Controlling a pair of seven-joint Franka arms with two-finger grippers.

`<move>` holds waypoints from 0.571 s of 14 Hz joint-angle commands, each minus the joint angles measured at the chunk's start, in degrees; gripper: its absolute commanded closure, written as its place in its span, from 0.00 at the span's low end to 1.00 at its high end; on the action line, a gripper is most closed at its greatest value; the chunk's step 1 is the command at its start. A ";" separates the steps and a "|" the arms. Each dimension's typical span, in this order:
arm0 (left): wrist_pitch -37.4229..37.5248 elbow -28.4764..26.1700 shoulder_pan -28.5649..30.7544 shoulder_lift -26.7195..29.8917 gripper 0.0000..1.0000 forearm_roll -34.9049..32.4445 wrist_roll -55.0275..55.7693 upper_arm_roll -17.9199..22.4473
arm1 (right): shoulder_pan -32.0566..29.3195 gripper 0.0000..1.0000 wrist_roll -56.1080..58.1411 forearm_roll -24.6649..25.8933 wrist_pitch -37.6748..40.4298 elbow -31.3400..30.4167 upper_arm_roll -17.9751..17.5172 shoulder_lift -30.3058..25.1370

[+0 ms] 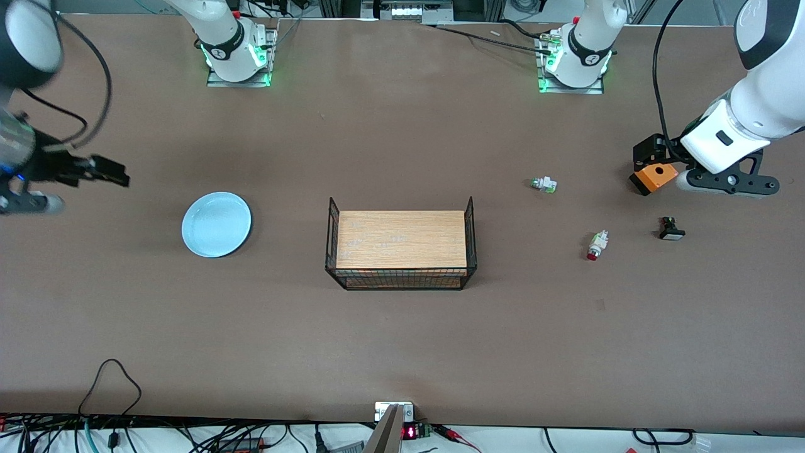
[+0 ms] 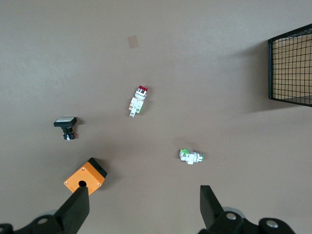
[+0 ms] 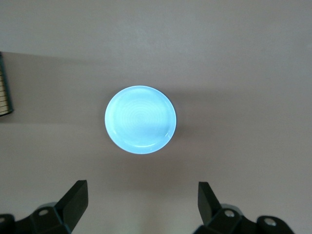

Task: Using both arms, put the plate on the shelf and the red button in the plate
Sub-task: 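Lower the right gripper onto the rim of the light blue plate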

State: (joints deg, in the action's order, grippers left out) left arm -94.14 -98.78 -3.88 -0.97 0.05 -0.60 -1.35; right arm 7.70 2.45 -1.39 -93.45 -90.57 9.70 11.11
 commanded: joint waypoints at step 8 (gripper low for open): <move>1.15 0.43 -0.16 0.62 0.00 0.57 0.51 0.30 | 1.00 0.00 -0.69 3.14 -16.36 -8.62 -0.21 12.19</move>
State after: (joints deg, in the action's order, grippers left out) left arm -94.07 -98.78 -3.85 -0.98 0.05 -0.60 -1.23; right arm 8.72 2.41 0.66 -104.00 -93.25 9.65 24.52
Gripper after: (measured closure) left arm 0.000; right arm 0.000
